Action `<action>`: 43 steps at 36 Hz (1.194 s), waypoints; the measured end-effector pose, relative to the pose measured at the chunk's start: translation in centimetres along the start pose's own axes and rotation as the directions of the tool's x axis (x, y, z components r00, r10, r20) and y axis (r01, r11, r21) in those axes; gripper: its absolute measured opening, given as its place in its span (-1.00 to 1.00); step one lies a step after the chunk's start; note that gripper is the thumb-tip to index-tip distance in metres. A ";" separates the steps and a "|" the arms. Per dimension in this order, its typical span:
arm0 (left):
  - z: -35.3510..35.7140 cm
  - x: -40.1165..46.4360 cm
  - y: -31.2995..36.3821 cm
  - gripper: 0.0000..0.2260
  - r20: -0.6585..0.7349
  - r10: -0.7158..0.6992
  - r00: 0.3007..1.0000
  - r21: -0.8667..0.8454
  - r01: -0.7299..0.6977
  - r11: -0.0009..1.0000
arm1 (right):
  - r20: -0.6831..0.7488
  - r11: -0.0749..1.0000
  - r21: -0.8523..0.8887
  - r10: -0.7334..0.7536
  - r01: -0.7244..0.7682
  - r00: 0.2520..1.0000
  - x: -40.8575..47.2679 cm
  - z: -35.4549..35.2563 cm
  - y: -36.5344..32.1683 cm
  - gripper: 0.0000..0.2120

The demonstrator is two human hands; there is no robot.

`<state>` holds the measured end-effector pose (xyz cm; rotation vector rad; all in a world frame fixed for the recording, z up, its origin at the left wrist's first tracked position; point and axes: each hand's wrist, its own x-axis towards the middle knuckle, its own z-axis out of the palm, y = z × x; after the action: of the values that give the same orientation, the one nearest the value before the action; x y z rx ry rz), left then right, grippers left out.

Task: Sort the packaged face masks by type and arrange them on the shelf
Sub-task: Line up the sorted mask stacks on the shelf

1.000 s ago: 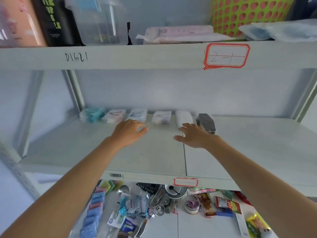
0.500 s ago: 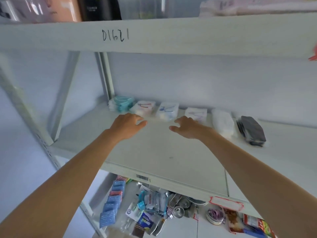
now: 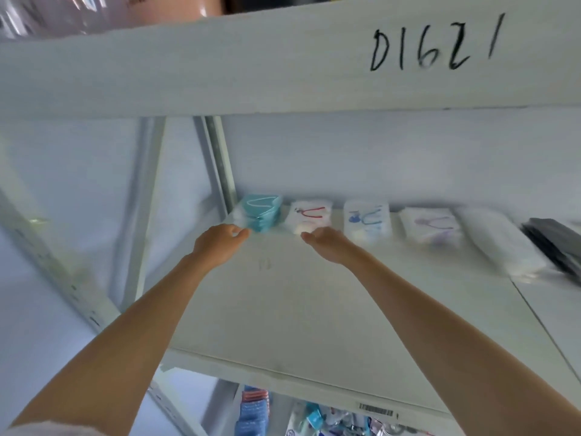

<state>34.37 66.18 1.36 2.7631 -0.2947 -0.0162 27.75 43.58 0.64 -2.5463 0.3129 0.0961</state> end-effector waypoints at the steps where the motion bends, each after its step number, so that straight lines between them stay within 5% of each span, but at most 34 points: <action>1: -0.1 0.8 -0.4 -0.51 0.008 -0.011 1.000 -0.009 0.011 1.000 | 0.006 0.999 0.048 0.015 -0.015 1.000 0.7 0.3 -0.6 -0.56; 4: -0.4 3.4 -1.3 -0.47 0.019 -0.064 0.998 -0.073 0.066 0.995 | -0.026 0.984 0.172 0.041 -0.036 0.999 2.6 0.7 -2.3 -0.65; 8: -0.1 6.2 -2.4 -0.43 0.025 -0.183 0.983 -0.261 0.183 0.948 | -0.041 0.958 0.272 0.103 -0.088 0.994 4.9 1.3 -4.5 -0.50; 21: 0.6 15.1 -5.4 -0.58 0.204 -0.232 0.951 -0.600 0.309 0.738 | -0.133 0.954 0.274 0.159 -0.118 0.978 12.2 3.2 -9.2 -0.53; 25: 2.2 18.1 -6.4 -0.39 0.303 -0.193 0.933 -0.613 0.346 0.710 | -0.121 0.943 0.301 0.183 -0.140 0.976 14.0 4.4 -9.7 -0.49; 30: 3.1 20.1 -5.3 -0.54 0.342 -0.160 0.926 -0.662 0.359 0.658 | -0.124 0.926 0.343 0.214 -0.161 0.969 16.5 6.0 -10.1 -0.48; 36: 3.5 22.9 -4.9 -0.40 0.447 -0.126 0.886 -0.705 0.435 0.560 | -0.078 0.910 0.363 0.246 -0.202 0.966 18.8 6.8 -10.0 -0.62; 43: 3.7 24.4 -4.2 -0.51 0.523 -0.120 0.844 -0.624 0.475 0.621 | -0.038 0.908 0.370 0.227 -0.198 0.973 19.5 6.7 -9.6 -0.81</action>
<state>58.88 63.65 -2.96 1.9078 0.0911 -0.7034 49.01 51.10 -2.50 -2.1438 0.5844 0.0152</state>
